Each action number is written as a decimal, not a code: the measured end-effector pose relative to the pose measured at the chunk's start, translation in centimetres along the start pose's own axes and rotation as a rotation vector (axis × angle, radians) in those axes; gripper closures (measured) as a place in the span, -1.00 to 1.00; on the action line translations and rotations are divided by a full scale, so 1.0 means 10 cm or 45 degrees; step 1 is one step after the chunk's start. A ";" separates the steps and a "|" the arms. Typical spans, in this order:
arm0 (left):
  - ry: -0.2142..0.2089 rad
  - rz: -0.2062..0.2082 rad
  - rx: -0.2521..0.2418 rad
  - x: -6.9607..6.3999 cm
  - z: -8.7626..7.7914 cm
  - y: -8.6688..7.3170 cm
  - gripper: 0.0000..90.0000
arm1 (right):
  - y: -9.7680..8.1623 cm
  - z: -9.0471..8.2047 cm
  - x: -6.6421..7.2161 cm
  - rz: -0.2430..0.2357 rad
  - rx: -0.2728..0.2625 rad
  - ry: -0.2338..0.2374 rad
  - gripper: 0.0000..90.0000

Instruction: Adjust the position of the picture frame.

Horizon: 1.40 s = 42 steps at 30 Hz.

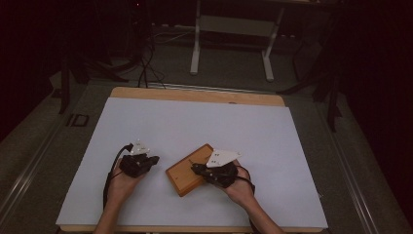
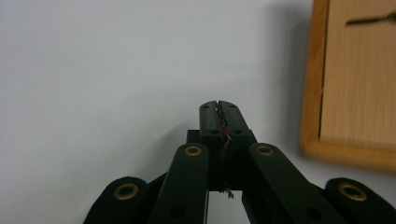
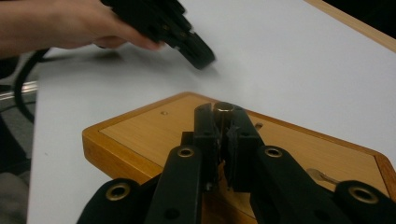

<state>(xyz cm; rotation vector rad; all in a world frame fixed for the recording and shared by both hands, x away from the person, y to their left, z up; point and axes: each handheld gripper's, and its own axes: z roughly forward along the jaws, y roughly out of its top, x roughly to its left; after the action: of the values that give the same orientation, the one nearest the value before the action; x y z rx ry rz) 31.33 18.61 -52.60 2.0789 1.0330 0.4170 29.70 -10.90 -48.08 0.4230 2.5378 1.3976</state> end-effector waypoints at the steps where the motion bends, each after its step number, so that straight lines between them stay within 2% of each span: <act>1: 0.001 0.000 -0.002 0.00 0.00 0.00 0.99 | 0.01 0.03 0.01 -0.005 -0.006 0.015 0.88; 6: 0.024 -0.011 -0.010 0.01 -0.02 0.00 0.99 | 0.05 0.15 0.08 -0.041 -0.021 0.083 0.88; 12: 0.060 -0.041 -0.019 0.06 -0.05 -0.02 0.97 | 0.03 0.27 0.13 -0.047 -0.044 0.173 0.88; 15: 0.063 -0.039 -0.018 0.05 -0.05 -0.01 0.97 | 0.01 0.28 0.12 -0.048 -0.035 0.173 0.88; 19: 0.060 -0.025 -0.005 0.03 -0.03 -0.01 0.96 | -0.05 0.27 0.05 -0.015 -0.009 0.162 0.88; 21: 0.056 -0.018 0.003 0.02 -0.02 -0.01 0.96 | -0.10 0.26 0.02 0.001 0.002 0.143 0.88; 22: 0.054 -0.020 0.010 0.01 -0.01 -0.01 0.96 | -0.14 0.23 -0.02 0.002 0.022 0.111 0.88; 25: 0.048 -0.018 0.014 0.01 0.00 -0.01 0.95 | -0.17 0.21 -0.05 0.017 0.044 0.086 0.88; 26: 0.045 -0.010 0.020 0.00 0.01 0.00 0.95 | -0.22 0.19 -0.08 0.031 0.063 0.050 0.88; 27: 0.045 -0.010 0.020 0.00 0.01 0.00 0.94 | -0.22 0.19 -0.08 0.031 0.063 0.050 0.88; 28: 0.043 -0.007 0.021 -0.01 0.02 0.00 0.94 | -0.26 0.17 -0.13 0.054 0.077 0.013 0.88; 31: 0.042 -0.009 0.019 -0.02 0.02 0.00 0.94 | -0.31 0.15 -0.17 0.077 0.086 -0.021 0.87; 32: 0.042 -0.010 0.017 -0.02 0.02 0.00 0.93 | -0.35 0.13 -0.20 0.099 0.106 -0.064 0.87; 33: 0.042 -0.010 0.017 -0.02 0.02 0.00 0.93 | -0.35 0.13 -0.20 0.099 0.106 -0.064 0.87; 34: 0.042 -0.008 0.019 -0.01 0.02 0.00 0.93 | -0.38 0.13 -0.23 0.127 0.114 -0.098 0.87; 36: 0.041 -0.007 0.019 -0.01 0.01 0.00 0.93 | -0.40 0.12 -0.24 0.140 0.119 -0.110 0.87; 38: 0.041 -0.009 0.018 -0.01 0.02 0.00 0.93 | -0.45 0.13 -0.28 0.183 0.144 -0.166 0.87; 39: 0.041 -0.009 0.018 -0.01 0.02 0.00 0.93 | -0.45 0.13 -0.28 0.183 0.144 -0.166 0.87; 40: 0.043 -0.009 0.021 -0.01 0.02 0.00 0.93 | -0.46 0.13 -0.30 0.216 0.135 -0.183 0.87; 42: 0.044 -0.009 0.022 -0.01 0.02 0.00 0.93 | -0.45 0.13 -0.31 0.223 0.140 -0.194 0.87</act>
<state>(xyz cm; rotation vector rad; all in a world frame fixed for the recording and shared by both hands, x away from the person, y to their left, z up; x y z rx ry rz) 31.36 18.44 -52.76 2.0892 1.0674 0.4428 32.30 -13.27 -52.44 0.7575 2.5110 1.2311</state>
